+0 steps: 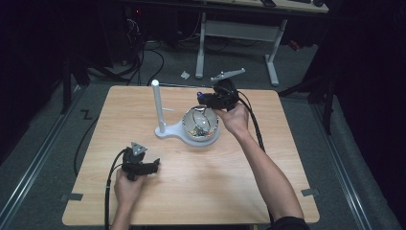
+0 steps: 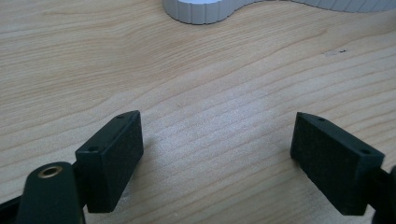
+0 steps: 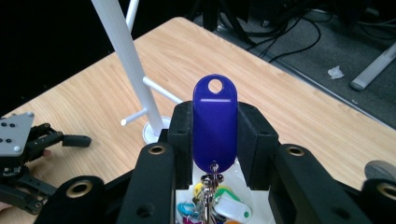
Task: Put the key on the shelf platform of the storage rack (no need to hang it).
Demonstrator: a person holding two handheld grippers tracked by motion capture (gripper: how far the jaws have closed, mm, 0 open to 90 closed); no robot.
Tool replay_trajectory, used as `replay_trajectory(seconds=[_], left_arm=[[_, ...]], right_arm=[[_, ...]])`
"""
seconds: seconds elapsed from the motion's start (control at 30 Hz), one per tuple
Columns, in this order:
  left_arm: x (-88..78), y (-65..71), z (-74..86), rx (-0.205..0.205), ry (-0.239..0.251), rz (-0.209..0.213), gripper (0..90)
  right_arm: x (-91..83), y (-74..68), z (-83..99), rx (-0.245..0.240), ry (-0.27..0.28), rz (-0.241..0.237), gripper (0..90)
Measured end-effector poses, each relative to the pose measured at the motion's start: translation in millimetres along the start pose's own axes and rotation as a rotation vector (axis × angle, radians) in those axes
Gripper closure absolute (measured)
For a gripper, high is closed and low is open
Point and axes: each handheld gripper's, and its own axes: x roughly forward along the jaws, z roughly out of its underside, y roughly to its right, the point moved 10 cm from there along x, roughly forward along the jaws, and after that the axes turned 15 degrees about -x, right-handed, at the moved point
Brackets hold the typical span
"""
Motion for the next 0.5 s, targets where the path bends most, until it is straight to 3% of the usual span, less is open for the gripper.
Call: replay_trajectory(seconds=[0.2,0.5], left_arm=[[0.0,0.0,0.0,-0.001,0.000,0.000,17.5],[0.2,-0.2,-0.5,0.011,0.000,0.005,17.5]], right_arm=[[6.9,-2.5,10.6,-0.008,-0.015,-0.001,69.6],[22.4,-2.3,34.3,-0.046,-0.084,0.029,69.5]])
